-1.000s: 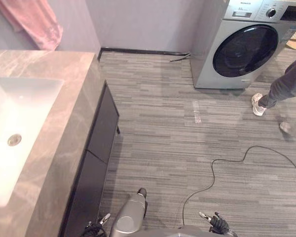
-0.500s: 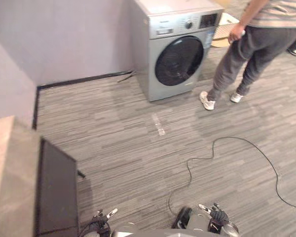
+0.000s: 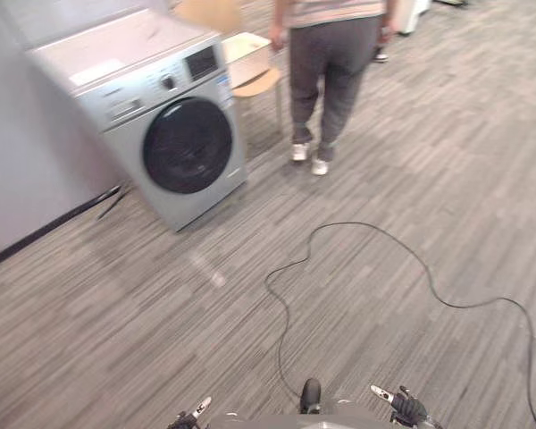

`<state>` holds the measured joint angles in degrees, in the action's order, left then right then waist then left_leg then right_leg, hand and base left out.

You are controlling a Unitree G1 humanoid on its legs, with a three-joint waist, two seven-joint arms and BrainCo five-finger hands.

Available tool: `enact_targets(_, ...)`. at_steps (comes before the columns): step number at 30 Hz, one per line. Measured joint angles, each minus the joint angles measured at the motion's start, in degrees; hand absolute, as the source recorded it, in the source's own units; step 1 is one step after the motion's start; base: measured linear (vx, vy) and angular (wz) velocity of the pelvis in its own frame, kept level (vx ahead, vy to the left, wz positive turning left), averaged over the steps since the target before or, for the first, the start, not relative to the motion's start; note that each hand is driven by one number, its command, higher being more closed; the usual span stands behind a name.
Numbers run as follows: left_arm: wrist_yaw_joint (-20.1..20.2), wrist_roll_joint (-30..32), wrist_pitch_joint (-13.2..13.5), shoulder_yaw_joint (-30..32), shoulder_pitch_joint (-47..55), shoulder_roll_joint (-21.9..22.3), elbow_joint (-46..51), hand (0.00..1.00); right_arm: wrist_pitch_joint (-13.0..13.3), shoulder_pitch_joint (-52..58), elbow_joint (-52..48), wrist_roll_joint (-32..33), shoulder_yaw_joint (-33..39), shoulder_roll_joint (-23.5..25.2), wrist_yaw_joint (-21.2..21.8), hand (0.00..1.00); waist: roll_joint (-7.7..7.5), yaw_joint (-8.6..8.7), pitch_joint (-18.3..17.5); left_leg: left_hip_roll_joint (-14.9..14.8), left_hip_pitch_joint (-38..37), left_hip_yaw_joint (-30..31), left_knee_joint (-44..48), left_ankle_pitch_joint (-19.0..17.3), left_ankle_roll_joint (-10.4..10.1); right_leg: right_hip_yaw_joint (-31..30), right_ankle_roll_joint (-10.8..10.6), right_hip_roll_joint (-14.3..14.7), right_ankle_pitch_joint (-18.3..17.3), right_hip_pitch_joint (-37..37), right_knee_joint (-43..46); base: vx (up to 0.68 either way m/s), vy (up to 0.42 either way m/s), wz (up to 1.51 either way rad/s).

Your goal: Organize washtable

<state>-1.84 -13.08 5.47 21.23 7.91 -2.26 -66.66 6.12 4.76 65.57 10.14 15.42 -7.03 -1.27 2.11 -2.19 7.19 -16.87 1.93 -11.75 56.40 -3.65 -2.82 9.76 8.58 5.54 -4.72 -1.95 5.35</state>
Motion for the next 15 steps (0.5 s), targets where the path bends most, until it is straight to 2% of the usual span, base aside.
enact_targets(1,0.1,-0.7,0.0,-0.4,0.5,0.2,1.0,0.0,0.0,0.1,0.4,0.0,0.1,0.2,0.0,0.0,-0.49,-0.08,0.4,5.6,4.0,3.9,1.4,-5.2,-2.5,-3.1,0.4,-0.3,-0.7,1.6,0.1,-0.4,0.133,-1.32)
enact_targets(2,0.2,-1.6,0.1,-0.9,1.7,0.3,2.1,0.0,0.0,0.1,1.4,0.0,0.5,0.2,0.1,0.0,-0.66,-0.28,0.6,8.9,8.1,4.7,-0.4,-8.8,-3.3,-5.8,0.2,-0.5,-1.0,3.0,0.0,-0.52,0.199,-1.34)
enact_targets(3,0.2,-1.8,0.4,-1.0,1.9,0.3,2.1,0.0,0.0,0.2,1.7,0.0,0.9,0.3,0.1,0.0,-0.64,-0.28,0.7,9.4,10.3,3.8,-2.5,-10.0,-2.7,-7.2,-0.1,-0.6,-1.2,3.9,-0.2,-0.66,0.231,-1.2)
enact_targets(4,0.3,-1.7,0.4,-1.5,1.9,-0.1,2.0,0.0,-0.2,0.6,2.2,0.0,2.0,0.5,0.1,0.0,-0.75,-0.28,1.0,9.5,13.5,2.2,-8.5,-11.1,-1.4,-9.4,-0.9,-0.9,-2.0,5.3,-0.6,-0.58,0.161,-0.79)
enact_targets(5,0.3,-1.7,0.5,-1.4,1.9,0.0,2.0,0.0,-0.2,0.9,2.0,0.0,2.9,0.7,0.1,0.0,-0.88,-0.34,1.1,9.5,14.5,1.8,-13.0,-11.0,-1.2,-10.4,-1.2,-1.3,-2.6,6.0,-0.7,-0.62,0.122,-0.81)
enact_targets(6,0.3,-1.7,0.7,-0.8,2.0,0.5,2.1,0.0,-0.1,2.1,1.8,0.0,4.8,1.4,0.1,0.0,-1.03,-0.34,1.3,9.7,15.9,2.1,-23.5,-10.2,-1.3,-12.1,-1.8,-2.1,-3.9,7.3,-0.7,-0.02,0.089,-0.7)
enact_targets(7,0.2,-1.6,0.9,0.1,2.3,1.2,2.5,0.0,-0.2,3.5,1.7,0.0,5.9,1.6,0.1,0.0,-0.94,-0.4,1.3,9.8,16.5,4.1,-34.5,-7.2,-2.2,-13.5,-2.6,-2.8,-5.2,8.4,-0.7,0.22,0.103,-0.67)
enact_targets(9,0.2,-1.5,1.3,1.4,3.4,1.8,4.2,0.0,-0.2,4.7,1.7,-0.1,6.0,1.6,0.0,0.0,-0.66,-0.14,1.3,9.1,17.6,9.1,-44.3,-4.8,-3.3,-16.3,-3.8,-3.4,-8.1,9.8,-0.3,0.58,0.184,-0.68)
enact_targets(10,0.2,-1.5,1.3,1.7,3.6,1.9,4.0,0.0,-0.2,5.0,1.7,-0.1,6.4,1.9,0.0,0.0,-0.82,-0.17,1.2,8.9,17.7,9.1,-43.7,-3.8,-3.2,-17.1,-4.3,-3.8,-9.3,10.3,0.2,0.57,0.234,-0.67)
enact_targets(11,0.3,-1.4,1.2,2.5,4.0,2.0,3.9,0.0,-0.2,5.4,1.6,-0.1,7.2,2.6,0.1,0.0,-1.71,-0.36,0.9,9.6,17.7,8.5,-41.9,-0.8,-2.7,-18.4,-5.0,-5.0,-11.5,10.6,1.6,0.49,0.213,-0.53)
enact_targets(12,0.3,-1.3,1.2,2.8,4.6,1.4,4.0,0.0,-0.3,5.7,1.6,-0.1,7.8,3.1,0.1,0.0,-2.84,-0.38,0.2,11.2,17.9,8.0,-39.6,-0.4,-2.3,-19.4,-5.6,-6.9,-13.7,10.6,3.6,0.63,0.234,-0.75)
enact_targets(13,0.2,-1.2,1.3,3.1,5.2,0.5,4.0,0.0,-0.3,5.9,1.7,-0.1,8.7,4.4,0.3,0.0,-4.79,-0.32,-0.9,12.9,17.7,6.6,-37.3,-0.2,-2.0,-20.2,-6.5,-8.4,-16.0,8.8,10.0,0.67,0.248,-0.91)
enact_targets(14,0.2,-1.1,1.0,3.1,4.8,-0.4,3.6,0.0,-0.1,5.3,1.5,-0.2,9.6,5.2,0.7,0.0,-5.95,-0.09,-0.9,13.6,16.1,4.5,-36.4,-1.1,-0.5,-19.3,-10.3,-9.5,-16.0,3.5,23.2,0.61,0.207,-0.81)
enact_targets(15,0.2,-1.1,0.9,2.8,4.4,-0.9,3.6,0.0,-0.1,5.0,1.5,-0.2,9.6,5.5,0.9,0.0,-6.39,0.16,-0.5,14.0,14.5,3.5,-36.7,-1.9,0.0,-18.8,-14.8,-10.2,-14.5,0.7,30.1,0.53,0.168,-0.61)
